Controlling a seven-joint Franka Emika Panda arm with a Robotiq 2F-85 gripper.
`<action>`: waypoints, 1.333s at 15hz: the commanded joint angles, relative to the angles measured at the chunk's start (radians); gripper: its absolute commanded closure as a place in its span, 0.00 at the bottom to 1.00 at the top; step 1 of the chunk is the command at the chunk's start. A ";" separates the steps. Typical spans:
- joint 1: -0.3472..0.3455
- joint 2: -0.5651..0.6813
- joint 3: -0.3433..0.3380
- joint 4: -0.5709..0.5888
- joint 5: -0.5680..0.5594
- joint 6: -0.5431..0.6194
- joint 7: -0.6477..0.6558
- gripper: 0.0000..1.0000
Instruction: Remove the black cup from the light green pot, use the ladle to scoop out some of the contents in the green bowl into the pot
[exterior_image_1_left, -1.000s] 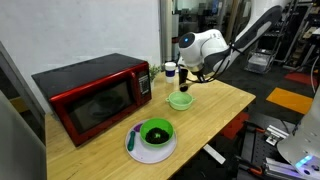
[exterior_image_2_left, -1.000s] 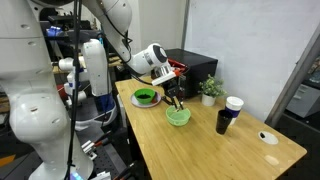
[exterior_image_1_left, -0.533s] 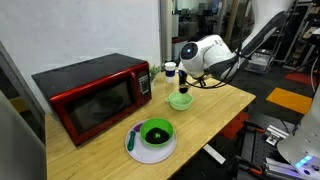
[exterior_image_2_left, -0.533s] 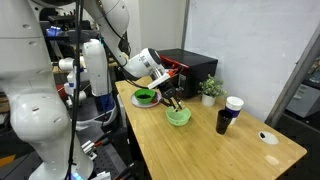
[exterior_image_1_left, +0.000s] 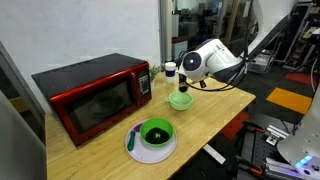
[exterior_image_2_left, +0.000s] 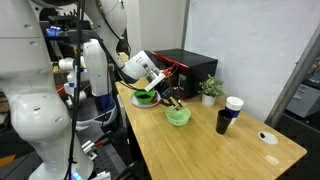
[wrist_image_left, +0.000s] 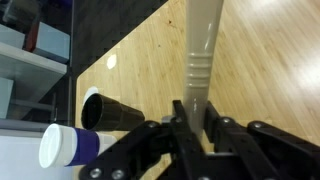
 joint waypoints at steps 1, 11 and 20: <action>0.015 -0.014 0.020 -0.022 -0.042 -0.071 0.050 0.94; 0.060 -0.005 0.071 -0.036 -0.040 -0.259 0.077 0.94; 0.076 0.004 0.091 -0.025 -0.072 -0.350 0.070 0.94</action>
